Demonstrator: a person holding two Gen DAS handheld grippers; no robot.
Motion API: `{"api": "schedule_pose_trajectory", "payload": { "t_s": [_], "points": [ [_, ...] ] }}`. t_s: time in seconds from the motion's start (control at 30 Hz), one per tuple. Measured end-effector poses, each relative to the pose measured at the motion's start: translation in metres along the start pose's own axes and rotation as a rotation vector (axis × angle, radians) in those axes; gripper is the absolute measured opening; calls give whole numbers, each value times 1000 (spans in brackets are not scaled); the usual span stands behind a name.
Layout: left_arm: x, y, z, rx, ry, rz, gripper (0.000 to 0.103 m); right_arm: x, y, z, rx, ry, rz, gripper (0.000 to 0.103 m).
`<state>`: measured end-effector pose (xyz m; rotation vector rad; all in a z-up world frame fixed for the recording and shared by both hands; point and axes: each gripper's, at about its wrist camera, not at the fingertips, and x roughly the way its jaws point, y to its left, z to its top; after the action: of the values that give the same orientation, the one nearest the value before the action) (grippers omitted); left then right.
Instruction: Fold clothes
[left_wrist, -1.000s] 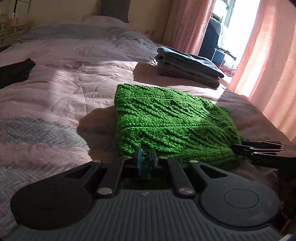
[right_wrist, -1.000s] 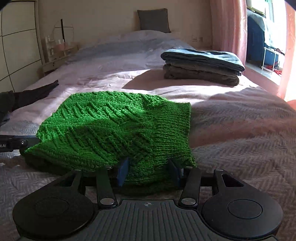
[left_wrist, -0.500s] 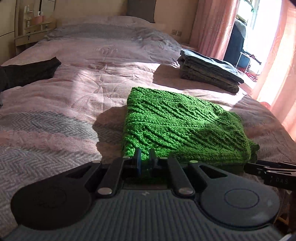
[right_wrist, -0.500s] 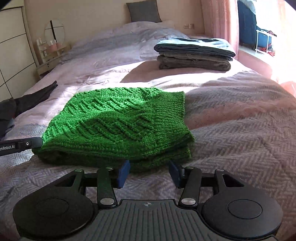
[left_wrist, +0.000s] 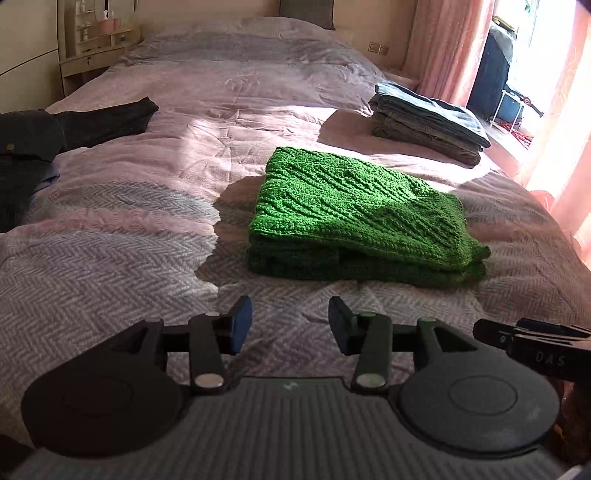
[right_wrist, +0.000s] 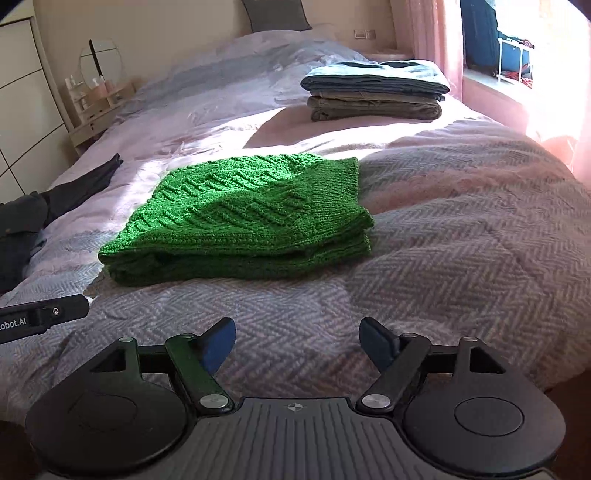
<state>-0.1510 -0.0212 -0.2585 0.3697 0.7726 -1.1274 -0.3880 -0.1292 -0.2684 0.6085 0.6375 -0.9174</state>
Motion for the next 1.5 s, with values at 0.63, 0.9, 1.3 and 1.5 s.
{"api": "schedule_pose_trajectory", "payload": {
  "t_s": [0.63,0.9,1.3,1.5],
  "points": [
    [-82,-17,-26,48,-102,-4,50,-69,19,-20,-39,-79,-5,79],
    [-104,-18,-37,52,-138,-16,52,-90,23,-28,-49,-114,7,80],
    [-96,2,-41,-5,-125,-41,56,-78,25,-28,-62,-95,20,81],
    [-69,22,-27,-91,-112,-92,56,-57,11,-21,-21,-79,31,81]
  ]
}}
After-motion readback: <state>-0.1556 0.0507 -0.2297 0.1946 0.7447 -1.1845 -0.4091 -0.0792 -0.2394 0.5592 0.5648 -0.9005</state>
